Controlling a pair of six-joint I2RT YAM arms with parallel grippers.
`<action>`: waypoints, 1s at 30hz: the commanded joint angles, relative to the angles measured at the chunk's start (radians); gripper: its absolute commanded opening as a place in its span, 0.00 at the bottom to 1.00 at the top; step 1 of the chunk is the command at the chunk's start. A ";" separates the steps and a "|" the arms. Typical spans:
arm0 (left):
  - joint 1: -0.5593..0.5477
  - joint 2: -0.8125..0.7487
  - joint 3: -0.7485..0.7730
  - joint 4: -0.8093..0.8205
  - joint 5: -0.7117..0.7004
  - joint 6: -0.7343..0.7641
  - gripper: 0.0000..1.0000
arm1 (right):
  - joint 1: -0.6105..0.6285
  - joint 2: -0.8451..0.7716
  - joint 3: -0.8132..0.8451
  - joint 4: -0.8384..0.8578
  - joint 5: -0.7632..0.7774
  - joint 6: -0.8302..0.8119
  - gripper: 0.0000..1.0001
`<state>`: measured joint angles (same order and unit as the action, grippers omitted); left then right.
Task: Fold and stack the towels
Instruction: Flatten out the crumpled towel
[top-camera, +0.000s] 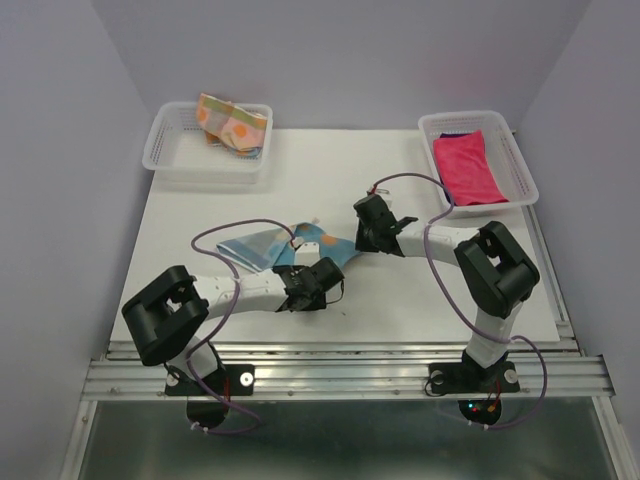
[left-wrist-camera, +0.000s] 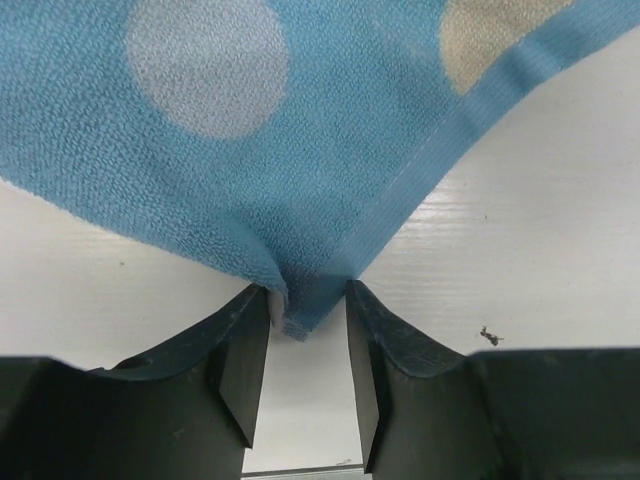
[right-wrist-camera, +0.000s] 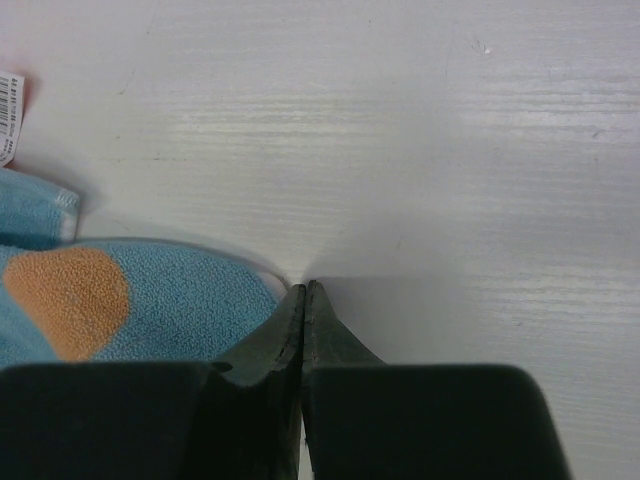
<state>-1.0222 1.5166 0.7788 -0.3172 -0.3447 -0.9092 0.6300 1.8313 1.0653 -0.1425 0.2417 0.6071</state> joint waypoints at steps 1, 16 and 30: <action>-0.038 0.033 -0.041 -0.114 0.038 -0.045 0.44 | 0.010 -0.003 -0.031 -0.048 -0.005 0.005 0.01; -0.085 -0.027 0.111 -0.187 -0.180 -0.016 0.00 | 0.008 -0.207 -0.143 0.084 -0.025 -0.041 0.01; -0.082 -0.561 0.404 0.079 -0.118 0.501 0.00 | 0.010 -0.684 0.016 -0.018 0.140 -0.191 0.01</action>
<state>-1.1042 0.9894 1.0832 -0.3138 -0.4492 -0.5652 0.6300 1.2129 0.9604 -0.1482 0.2974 0.4900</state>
